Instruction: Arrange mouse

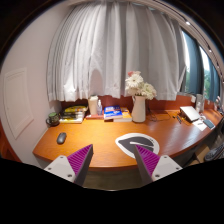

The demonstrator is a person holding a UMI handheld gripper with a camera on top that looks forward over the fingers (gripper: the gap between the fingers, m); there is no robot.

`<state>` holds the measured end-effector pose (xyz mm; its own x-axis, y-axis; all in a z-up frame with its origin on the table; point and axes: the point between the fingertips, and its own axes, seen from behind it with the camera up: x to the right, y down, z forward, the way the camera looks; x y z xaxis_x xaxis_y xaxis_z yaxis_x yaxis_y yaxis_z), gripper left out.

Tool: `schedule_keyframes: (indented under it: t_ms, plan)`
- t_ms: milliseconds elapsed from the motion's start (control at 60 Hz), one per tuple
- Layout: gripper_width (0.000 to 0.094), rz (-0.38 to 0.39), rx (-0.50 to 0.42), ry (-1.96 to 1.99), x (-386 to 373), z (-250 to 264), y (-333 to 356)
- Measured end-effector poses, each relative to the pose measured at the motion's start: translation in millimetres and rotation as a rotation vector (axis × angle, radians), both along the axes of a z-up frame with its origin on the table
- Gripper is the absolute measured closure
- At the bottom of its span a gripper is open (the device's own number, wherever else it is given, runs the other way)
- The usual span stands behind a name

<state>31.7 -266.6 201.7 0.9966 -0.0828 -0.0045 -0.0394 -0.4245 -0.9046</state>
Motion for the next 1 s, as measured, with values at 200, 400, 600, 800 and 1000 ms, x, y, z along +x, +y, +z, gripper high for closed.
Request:
schedule_keyframes:
  t_ms: [200, 400, 600, 800, 1000]
  plan:
    - [0.0112, 0.063, -0.105, -0.001, -51.4, -80.9, -7.3]
    - [0.0110, 0.167, -0.215, 0.010, -142.8, -148.1, 17.2]
    - [0.0100, 0.233, -0.252, 0.035, -232.4, -179.2, 84.7]
    - [0.0102, 0.240, -0.282, 0.038, -289.0, -198.0, 164.8]
    - [0.0133, 0.215, -0.303, 0.004, -318.0, -211.8, 234.2]
